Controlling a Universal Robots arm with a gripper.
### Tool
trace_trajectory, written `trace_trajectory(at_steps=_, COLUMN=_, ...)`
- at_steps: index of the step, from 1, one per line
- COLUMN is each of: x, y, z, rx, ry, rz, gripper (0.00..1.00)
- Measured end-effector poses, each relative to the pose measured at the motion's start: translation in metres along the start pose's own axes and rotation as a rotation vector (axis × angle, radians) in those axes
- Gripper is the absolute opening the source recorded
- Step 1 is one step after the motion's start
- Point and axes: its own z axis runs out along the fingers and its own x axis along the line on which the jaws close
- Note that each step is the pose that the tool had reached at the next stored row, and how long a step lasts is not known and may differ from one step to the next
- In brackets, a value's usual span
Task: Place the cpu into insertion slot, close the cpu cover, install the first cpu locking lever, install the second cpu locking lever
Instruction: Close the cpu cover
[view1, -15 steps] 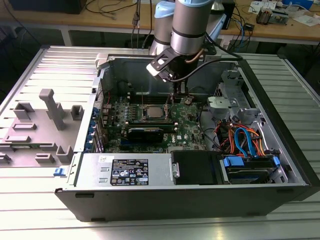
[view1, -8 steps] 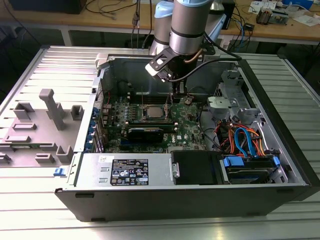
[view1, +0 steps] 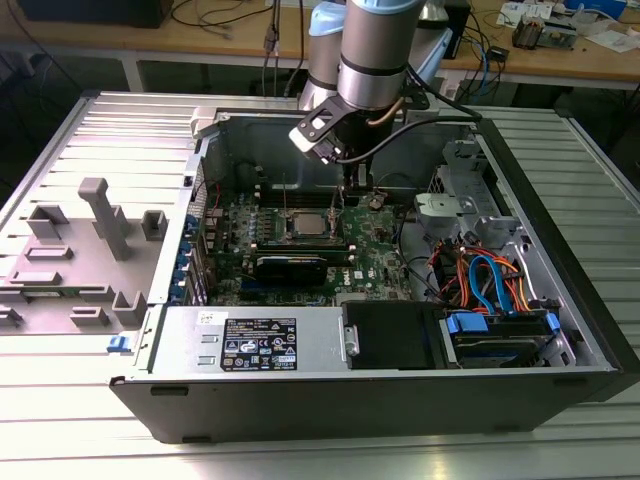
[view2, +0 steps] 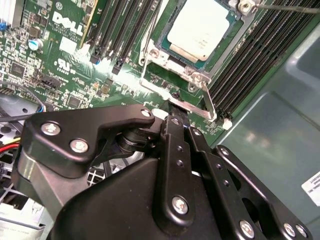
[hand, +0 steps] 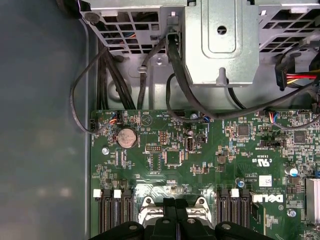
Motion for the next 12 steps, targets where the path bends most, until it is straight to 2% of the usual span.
trace_trajectory(at_steps=5, x=0.0, y=-0.0087, z=0.0, rx=0.0, ry=0.0001, rz=0.0, gripper=0.11)
trace_trajectory(at_steps=12, x=0.0, y=-0.0097, z=0.0002, rx=0.0, ry=0.0001, rz=0.0, gripper=0.11)
